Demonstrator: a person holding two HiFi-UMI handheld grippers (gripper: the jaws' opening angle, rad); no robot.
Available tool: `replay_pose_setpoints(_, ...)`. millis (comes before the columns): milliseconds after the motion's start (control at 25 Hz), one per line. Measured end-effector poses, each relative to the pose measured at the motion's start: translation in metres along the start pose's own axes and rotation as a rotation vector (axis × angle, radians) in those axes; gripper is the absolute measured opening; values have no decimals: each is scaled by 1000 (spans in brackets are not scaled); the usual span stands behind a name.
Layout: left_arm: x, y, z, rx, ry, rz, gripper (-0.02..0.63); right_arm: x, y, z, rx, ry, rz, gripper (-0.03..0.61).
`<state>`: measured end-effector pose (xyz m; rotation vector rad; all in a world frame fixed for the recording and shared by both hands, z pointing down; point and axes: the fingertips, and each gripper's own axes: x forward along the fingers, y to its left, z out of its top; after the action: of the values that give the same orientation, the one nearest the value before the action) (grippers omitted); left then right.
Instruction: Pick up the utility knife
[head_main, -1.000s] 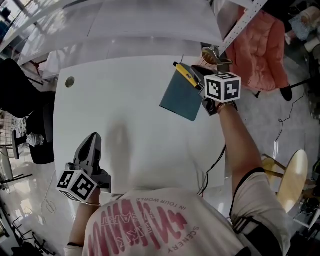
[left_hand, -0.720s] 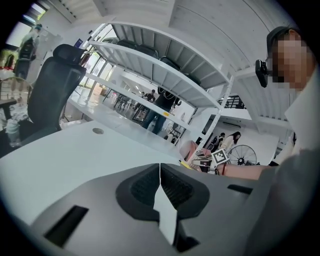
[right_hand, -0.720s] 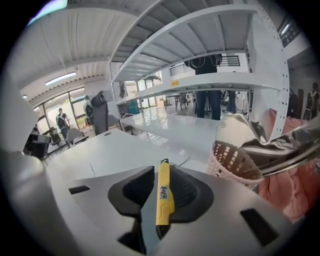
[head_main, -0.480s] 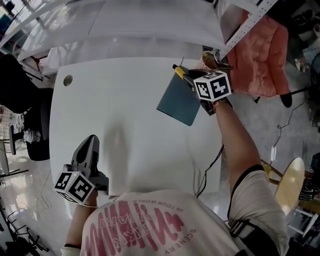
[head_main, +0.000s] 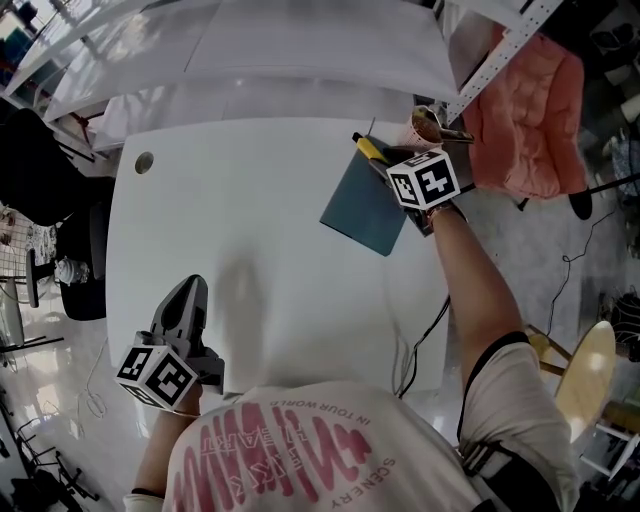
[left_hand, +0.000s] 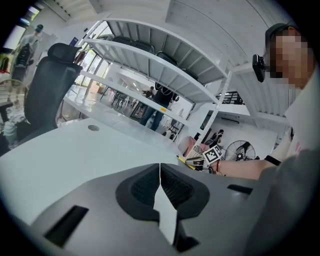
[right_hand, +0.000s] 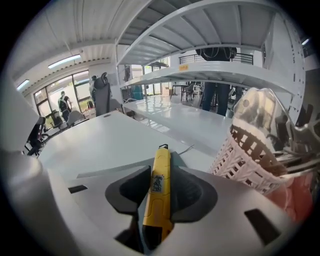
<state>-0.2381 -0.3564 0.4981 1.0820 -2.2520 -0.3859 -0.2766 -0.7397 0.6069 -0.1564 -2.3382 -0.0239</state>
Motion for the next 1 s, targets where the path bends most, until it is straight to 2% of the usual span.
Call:
replay_pose_setpoints(600, -13, -7, -2, 18, 13, 4, 26, 0, 5, -3, -57, 60, -57, 144)
replay_pose_setpoints(1000, -36, -1, -1, 14, -22, 18, 26, -14, 5, -4, -22, 69, -162, 140)
